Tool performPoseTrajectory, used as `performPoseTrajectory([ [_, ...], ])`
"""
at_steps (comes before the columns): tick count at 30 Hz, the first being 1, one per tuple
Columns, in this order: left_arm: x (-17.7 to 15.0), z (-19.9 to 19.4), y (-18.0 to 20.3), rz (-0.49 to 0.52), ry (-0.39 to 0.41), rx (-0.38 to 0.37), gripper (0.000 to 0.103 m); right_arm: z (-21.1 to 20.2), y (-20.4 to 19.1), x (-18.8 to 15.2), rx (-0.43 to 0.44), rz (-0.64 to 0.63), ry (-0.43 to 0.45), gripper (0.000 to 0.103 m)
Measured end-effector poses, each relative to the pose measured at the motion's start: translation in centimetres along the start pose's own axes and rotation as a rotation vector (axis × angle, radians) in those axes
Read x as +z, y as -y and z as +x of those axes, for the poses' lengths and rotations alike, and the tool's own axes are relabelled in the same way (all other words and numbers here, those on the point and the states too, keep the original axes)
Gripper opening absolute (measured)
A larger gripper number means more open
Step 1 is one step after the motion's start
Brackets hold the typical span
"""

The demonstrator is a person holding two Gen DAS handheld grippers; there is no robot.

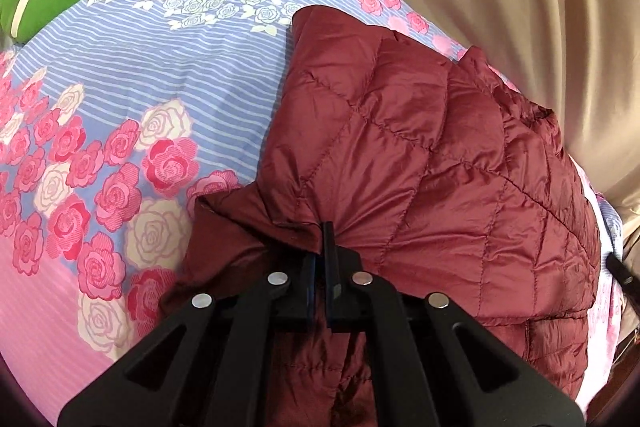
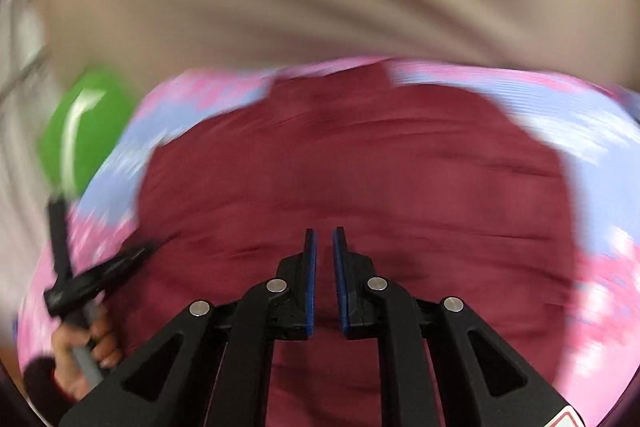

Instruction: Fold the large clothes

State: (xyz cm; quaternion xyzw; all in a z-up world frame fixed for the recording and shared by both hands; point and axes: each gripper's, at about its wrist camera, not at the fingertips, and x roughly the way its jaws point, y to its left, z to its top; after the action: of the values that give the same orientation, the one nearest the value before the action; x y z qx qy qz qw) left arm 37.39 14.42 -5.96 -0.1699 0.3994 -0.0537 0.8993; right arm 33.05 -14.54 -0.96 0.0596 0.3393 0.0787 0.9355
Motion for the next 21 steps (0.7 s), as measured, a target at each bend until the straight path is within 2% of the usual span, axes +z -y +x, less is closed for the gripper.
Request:
performPoseTrajectory([
  [3,-0.1,-0.1,-0.5,-0.015,0.001,-0.023,0.003,4.4,-4.5,-1.0,-0.01,-0.137,-0.088,0.01],
  [4,-0.1,-0.1,-0.6,-0.019,0.0,-0.031,0.003,5.1,-4.8,-1.9,-0.024,-0.159,-0.105,0.009],
  [6,-0.1,-0.1,-0.9,-0.027,-0.002,-0.045,0.003,5.6,-4.0,-2.8,-0.05,-0.185,-0.105,0.003],
  [9,-0.1,0.0,-1.1,-0.033,-0.003,-0.057,0.004,3.7,1.8,-3.4,-0.098,-0.109,-0.105,0.0],
  [10,0.0,0.0,-1.1,-0.033,-0.004,-0.057,0.004,2.7,5.1,-3.5,-0.134,-0.053,-0.104,0.0],
  [13,0.0,0.0,-1.1,-0.033,-0.004,-0.057,0.004,0.7,11.8,-4.1,-0.229,0.072,-0.096,0.0],
  [15,-0.1,0.0,-1.1,-0.03,-0.003,-0.053,0.004,-1.3,16.8,-4.3,-0.323,0.184,-0.078,0.0],
  [17,0.0,0.0,-1.0,-0.026,-0.002,-0.044,0.004,-2.9,19.4,-3.9,-0.421,0.267,-0.051,0.0],
  [18,0.0,0.0,-0.9,-0.023,-0.001,-0.039,0.004,-3.7,19.4,-3.2,-0.409,0.294,-0.026,0.011],
  [21,-0.1,0.0,-0.7,-0.012,0.0,-0.027,0.004,-4.0,14.8,-0.5,-0.28,0.22,0.034,0.013],
])
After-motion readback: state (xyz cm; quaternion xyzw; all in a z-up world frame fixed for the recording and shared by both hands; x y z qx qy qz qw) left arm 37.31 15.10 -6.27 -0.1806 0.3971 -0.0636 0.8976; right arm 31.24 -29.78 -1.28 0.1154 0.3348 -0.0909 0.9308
